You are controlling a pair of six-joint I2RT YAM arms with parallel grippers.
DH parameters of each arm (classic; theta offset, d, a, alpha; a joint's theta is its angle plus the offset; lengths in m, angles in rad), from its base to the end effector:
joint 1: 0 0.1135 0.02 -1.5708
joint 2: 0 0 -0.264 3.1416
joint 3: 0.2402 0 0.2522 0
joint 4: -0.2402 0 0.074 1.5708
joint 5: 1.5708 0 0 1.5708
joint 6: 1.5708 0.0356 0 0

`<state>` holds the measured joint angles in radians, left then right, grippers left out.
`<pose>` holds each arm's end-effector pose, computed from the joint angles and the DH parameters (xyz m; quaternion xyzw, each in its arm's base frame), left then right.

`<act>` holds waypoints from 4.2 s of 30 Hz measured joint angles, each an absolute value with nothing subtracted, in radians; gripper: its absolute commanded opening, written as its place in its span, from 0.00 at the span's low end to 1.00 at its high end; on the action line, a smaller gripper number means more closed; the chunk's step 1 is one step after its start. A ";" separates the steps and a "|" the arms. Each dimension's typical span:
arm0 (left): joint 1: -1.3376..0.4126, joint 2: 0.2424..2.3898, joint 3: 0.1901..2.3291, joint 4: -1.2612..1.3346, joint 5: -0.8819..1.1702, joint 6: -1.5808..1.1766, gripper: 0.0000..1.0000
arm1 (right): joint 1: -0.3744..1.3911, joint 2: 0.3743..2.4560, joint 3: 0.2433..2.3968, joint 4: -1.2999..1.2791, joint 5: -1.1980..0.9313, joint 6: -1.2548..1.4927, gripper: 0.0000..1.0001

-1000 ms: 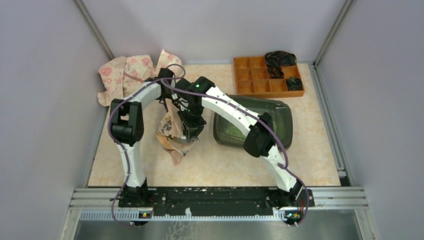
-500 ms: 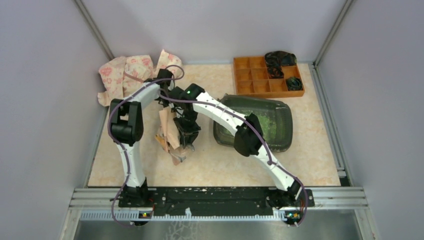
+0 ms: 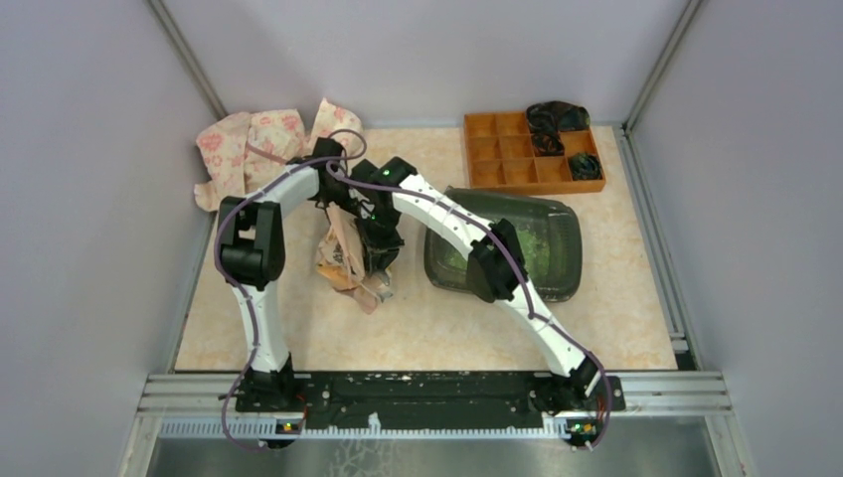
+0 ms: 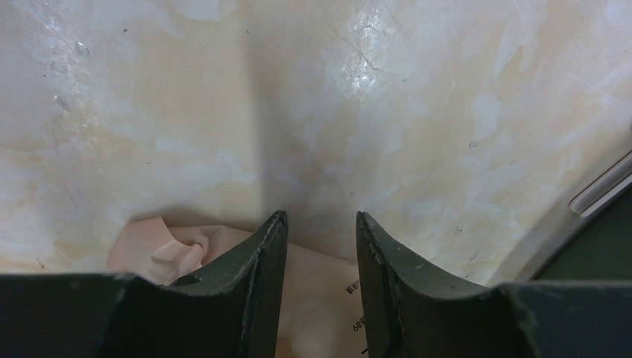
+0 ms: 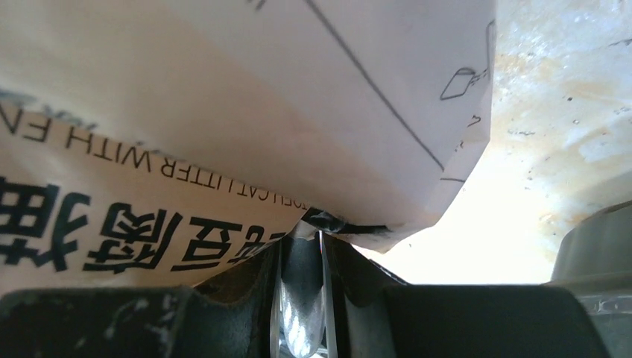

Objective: Fill the litter box with clean litter
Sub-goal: 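Scoop the cat litter from the cat litter bag.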

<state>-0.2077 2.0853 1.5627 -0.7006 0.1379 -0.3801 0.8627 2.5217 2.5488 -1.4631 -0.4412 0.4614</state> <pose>0.4191 -0.0933 0.1703 -0.0727 0.9800 -0.1149 0.1455 0.3087 0.3839 0.2283 0.2085 -0.9511 -0.2126 0.0824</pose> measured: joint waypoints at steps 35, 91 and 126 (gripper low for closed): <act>-0.172 1.960 1.528 -0.704 0.159 -0.399 0.46 | 1.022 1.924 1.608 -0.572 0.145 0.345 0.00; -0.172 1.876 1.557 -0.785 0.150 -0.413 0.46 | 0.952 1.817 1.431 -0.481 -0.049 0.197 0.37; -0.172 1.880 1.557 -0.775 0.168 -0.406 0.46 | 0.979 1.841 1.438 -0.519 -0.126 0.196 0.37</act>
